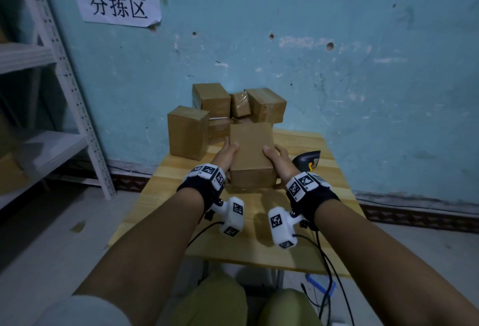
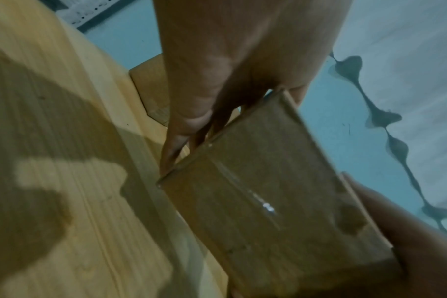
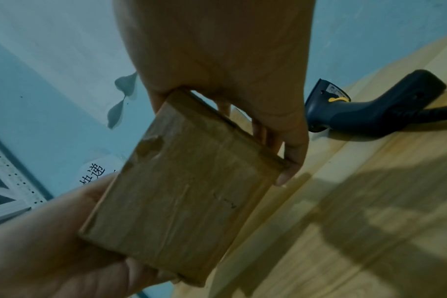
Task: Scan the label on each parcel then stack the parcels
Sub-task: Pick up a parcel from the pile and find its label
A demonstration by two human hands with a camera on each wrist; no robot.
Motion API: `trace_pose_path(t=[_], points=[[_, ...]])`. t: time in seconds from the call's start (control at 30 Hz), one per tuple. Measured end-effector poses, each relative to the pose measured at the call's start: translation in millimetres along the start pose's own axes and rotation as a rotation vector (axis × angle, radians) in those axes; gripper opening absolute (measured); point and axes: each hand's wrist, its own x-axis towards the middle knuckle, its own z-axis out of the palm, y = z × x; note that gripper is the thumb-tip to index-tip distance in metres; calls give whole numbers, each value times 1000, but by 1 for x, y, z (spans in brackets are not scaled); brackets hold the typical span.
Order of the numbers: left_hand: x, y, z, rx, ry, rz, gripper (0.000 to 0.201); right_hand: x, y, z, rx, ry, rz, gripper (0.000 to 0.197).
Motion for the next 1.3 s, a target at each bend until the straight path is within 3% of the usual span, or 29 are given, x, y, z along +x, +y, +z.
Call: trace_pose_path(t=[0.2, 0.27, 0.4, 0.5, 0.63, 0.7, 0.77, 0.9, 1.03, 1.1, 1.3], points=[[2, 2, 1, -67, 17, 76, 80, 0, 5, -2, 82, 50, -63, 101], [-1, 6, 0, -72, 48, 96, 85, -1, 5, -5, 100, 39, -80, 99], [-9, 8, -2, -64, 34, 85, 125, -6, 5, -6, 61, -8, -109, 95], [3, -4, -5, -70, 18, 48, 131, -6, 8, -7, 78, -43, -105, 92], [-2, -8, -8, -37, 0, -17, 130, -5, 7, -9, 164, -63, -81, 78], [-11, -5, -7, -22, 0, -40, 116, -3, 6, -11, 206, -33, -59, 71], [-15, -5, -8, 39, 13, -40, 100, -4, 4, -13, 151, -43, -38, 74], [-16, -6, -9, 59, -23, -14, 97, -5, -1, -20, 82, -61, -59, 73], [-5, -13, -12, 64, -95, 4, 147, -3, -4, -22, 91, -103, -52, 79], [-6, -11, -13, 71, -122, 9, 139, -2, -3, -21, 107, -143, -34, 77], [-17, -6, -13, 29, -150, 41, 88, -4, -3, -19, 100, -108, -66, 71]])
